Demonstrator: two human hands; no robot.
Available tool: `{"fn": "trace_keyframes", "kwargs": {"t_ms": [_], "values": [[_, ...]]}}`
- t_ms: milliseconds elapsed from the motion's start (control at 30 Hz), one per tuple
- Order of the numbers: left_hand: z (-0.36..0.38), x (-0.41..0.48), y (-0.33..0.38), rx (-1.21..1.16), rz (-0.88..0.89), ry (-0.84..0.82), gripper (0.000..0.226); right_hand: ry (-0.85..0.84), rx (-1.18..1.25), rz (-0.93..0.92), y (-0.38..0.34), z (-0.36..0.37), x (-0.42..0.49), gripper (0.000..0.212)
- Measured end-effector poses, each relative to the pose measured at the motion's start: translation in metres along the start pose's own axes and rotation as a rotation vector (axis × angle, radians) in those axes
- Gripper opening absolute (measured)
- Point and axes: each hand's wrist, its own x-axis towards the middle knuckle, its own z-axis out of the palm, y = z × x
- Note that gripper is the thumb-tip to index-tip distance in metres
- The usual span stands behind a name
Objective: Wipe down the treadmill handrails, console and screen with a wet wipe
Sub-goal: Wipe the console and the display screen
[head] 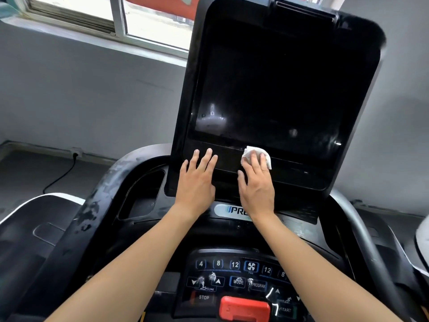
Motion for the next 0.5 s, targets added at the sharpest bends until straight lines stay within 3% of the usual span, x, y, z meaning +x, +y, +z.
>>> {"fn": "trace_keyframes", "kwargs": {"t_ms": [100, 300, 500], "values": [[0.001, 0.001, -0.002, 0.002, 0.003, 0.002, 0.081, -0.062, 0.063, -0.023, -0.019, 0.009, 0.001, 0.044], [0.002, -0.001, -0.003, -0.018, 0.011, 0.005, 0.082, -0.169, -0.086, -0.228, -0.01, 0.009, -0.003, 0.05], [0.004, -0.005, -0.003, -0.007, 0.015, -0.009, 0.084, -0.071, -0.096, 0.036, -0.005, 0.003, -0.012, 0.058]]}}
